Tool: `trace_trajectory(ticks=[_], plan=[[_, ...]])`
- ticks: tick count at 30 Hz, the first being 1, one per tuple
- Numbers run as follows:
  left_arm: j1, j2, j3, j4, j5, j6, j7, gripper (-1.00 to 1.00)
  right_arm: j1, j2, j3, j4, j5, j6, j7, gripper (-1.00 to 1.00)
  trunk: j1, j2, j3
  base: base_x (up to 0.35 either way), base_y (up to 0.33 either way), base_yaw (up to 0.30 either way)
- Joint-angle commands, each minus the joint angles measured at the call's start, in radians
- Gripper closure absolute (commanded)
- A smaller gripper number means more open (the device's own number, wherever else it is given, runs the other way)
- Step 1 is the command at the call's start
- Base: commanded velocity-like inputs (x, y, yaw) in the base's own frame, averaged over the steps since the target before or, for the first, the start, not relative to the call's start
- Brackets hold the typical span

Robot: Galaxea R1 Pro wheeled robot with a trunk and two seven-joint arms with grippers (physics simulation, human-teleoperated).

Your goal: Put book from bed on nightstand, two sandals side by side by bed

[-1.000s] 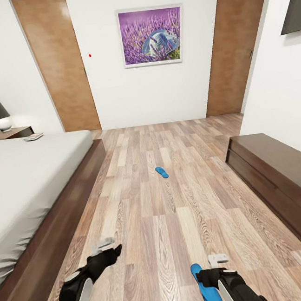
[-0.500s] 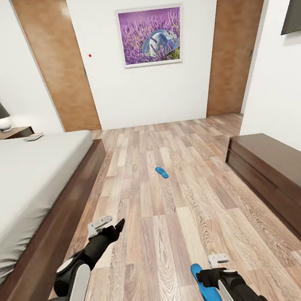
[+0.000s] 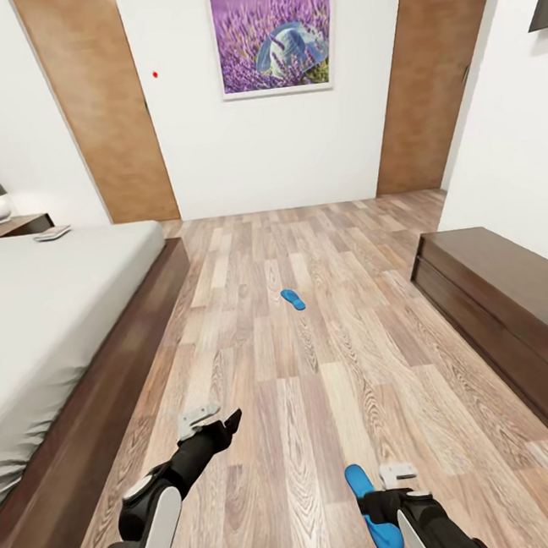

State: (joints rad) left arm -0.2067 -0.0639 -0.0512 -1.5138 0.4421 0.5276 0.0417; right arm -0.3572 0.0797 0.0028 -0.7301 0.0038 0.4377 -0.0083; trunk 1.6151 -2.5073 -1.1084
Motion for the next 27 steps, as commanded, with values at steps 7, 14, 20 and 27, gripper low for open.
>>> trace_trajectory(ticks=[7,14,20,27], plan=[[0.0,0.0,-0.002,0.002,0.009,0.003,0.004,-1.0,0.0,0.0,0.0,-0.002,0.001,0.006,-0.001,-1.0,0.003,-0.002,-0.028,0.0,0.0,0.0],[0.0,-0.001,-0.004,0.003,0.009,0.003,0.004,-1.0,0.0,0.0,0.0,-0.002,0.001,0.006,-0.001,-1.0,0.006,-0.004,-0.055,0.0,0.0,0.0],[0.0,-0.001,-0.004,0.003,0.009,0.003,0.004,-1.0,0.0,0.0,0.0,-0.001,0.001,0.006,-0.001,-1.0,0.009,-0.005,-0.078,0.0,0.0,0.0],[0.0,-0.001,-0.004,0.003,0.009,0.003,0.004,-1.0,0.0,0.0,0.0,0.0,0.001,0.006,-0.001,-1.0,0.012,-0.007,-0.105,0.0,0.0,0.0]])
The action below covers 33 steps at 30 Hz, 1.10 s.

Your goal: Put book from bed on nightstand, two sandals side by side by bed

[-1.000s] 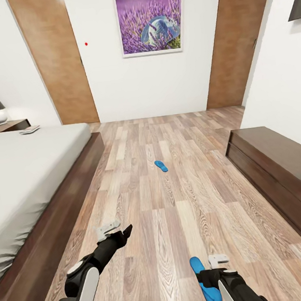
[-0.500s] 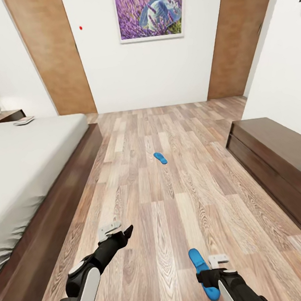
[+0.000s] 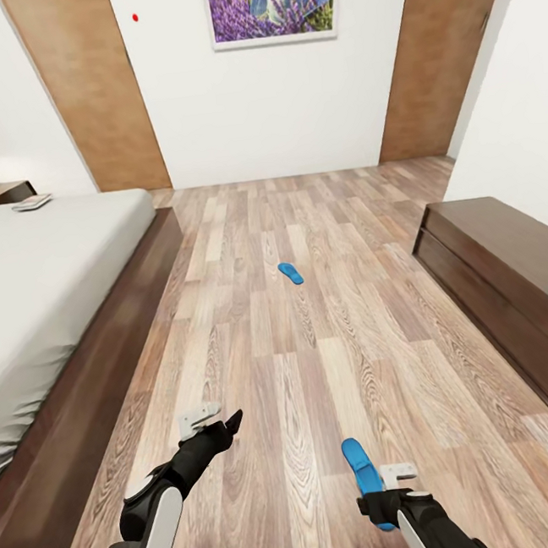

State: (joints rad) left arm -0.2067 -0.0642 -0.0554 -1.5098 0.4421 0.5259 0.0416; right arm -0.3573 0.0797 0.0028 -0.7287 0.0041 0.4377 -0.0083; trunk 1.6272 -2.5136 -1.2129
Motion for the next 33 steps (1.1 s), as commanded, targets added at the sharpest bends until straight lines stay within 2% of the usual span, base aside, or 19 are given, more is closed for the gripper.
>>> trace_trajectory(ticks=[1,27,33], plan=[[0.0,0.0,0.0,-0.001,0.009,0.005,0.004,-1.0,0.0,0.0,0.0,-0.002,0.0,0.006,-0.001,-1.0,0.0,-0.001,-0.005,0.0,0.0,0.0],[0.0,0.0,-0.001,-0.001,0.009,0.004,0.004,-1.0,0.0,0.0,0.0,-0.002,0.0,0.006,-0.001,-1.0,0.012,-0.007,-0.105,0.0,0.0,0.0],[0.0,0.0,-0.001,-0.001,0.01,0.005,0.004,-1.0,0.0,0.0,0.0,-0.002,0.0,0.006,-0.001,-1.0,0.012,-0.007,-0.105,0.0,0.0,0.0]])
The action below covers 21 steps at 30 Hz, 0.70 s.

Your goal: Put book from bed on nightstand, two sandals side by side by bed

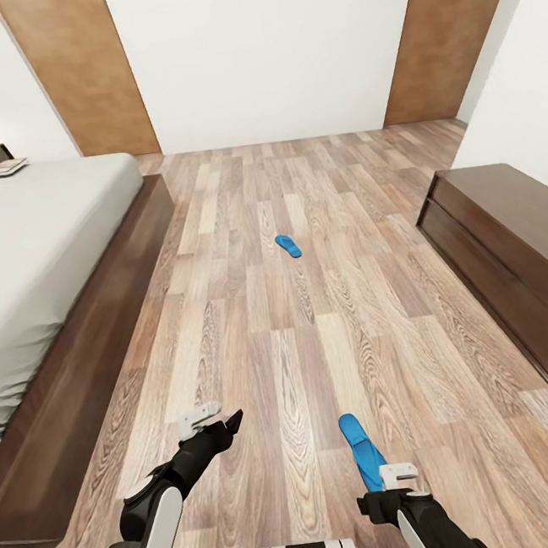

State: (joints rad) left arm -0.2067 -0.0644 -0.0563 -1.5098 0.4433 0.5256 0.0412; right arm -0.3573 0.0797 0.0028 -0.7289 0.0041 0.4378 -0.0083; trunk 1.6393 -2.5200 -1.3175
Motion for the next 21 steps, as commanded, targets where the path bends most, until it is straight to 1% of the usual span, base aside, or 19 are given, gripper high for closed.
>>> trace_trajectory(ticks=[1,7,14,21], plan=[[0.0,0.0,0.0,-0.001,0.009,0.005,0.004,-1.0,0.0,0.0,0.0,-0.002,0.0,0.006,-0.001,-1.0,0.0,0.0,-0.001,0.0,0.0,0.0],[0.0,0.0,0.001,-0.001,0.011,0.004,0.002,-1.0,0.0,0.0,0.0,-0.002,0.0,0.006,-0.001,-1.0,0.0,0.0,-0.001,0.027,0.0,0.0],[0.0,0.001,0.001,0.001,0.01,0.001,0.002,-1.0,0.0,0.0,0.0,-0.001,0.0,0.006,-0.001,-1.0,0.0,0.0,-0.001,0.183,0.0,0.0],[0.0,0.0,0.0,0.003,0.009,-0.046,0.002,-1.0,0.0,0.0,0.0,-0.001,0.0,0.006,-0.001,-1.0,0.0,0.0,-0.001,0.05,-0.001,0.0]])
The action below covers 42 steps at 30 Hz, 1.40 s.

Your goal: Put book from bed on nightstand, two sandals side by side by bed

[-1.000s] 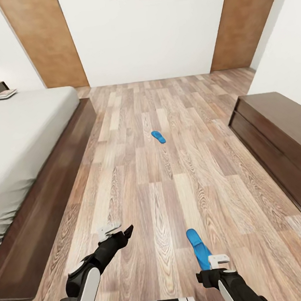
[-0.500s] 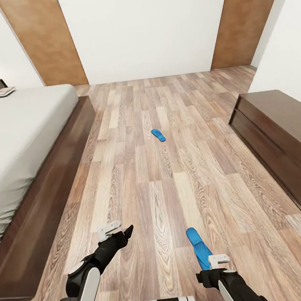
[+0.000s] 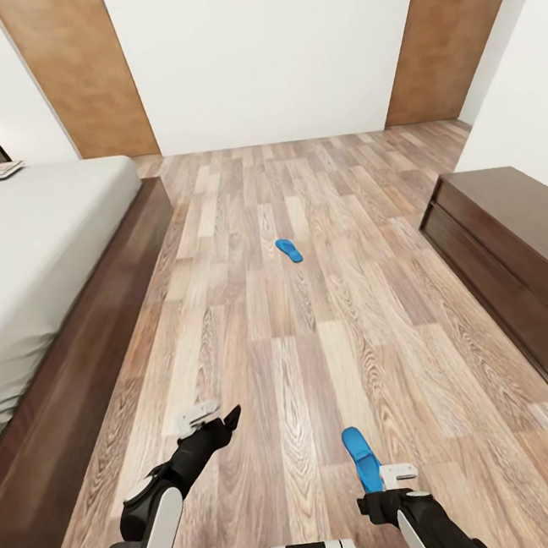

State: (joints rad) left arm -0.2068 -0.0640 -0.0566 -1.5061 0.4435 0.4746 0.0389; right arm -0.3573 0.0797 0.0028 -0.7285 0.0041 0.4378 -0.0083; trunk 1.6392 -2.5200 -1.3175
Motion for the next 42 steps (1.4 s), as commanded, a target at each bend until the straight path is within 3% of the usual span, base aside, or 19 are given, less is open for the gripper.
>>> trace_trajectory(ticks=[1,12,42], plan=[[0.0,0.0,0.0,-0.001,0.009,0.0,0.004,-1.0,0.0,0.0,0.0,-0.002,0.0,0.006,-0.001,-1.0,0.0,0.0,-0.001,0.107,-0.054,0.0],[0.0,0.0,-0.001,0.0,0.009,-0.009,0.004,-1.0,0.0,0.0,0.0,-0.002,0.0,0.006,-0.001,-1.0,0.0,0.0,-0.001,0.133,-0.095,0.0],[0.0,0.0,-0.002,0.0,0.009,-0.01,0.004,-1.0,0.0,0.0,0.0,-0.008,0.0,0.005,0.001,-1.0,0.0,0.0,-0.001,0.006,-0.004,0.0]])
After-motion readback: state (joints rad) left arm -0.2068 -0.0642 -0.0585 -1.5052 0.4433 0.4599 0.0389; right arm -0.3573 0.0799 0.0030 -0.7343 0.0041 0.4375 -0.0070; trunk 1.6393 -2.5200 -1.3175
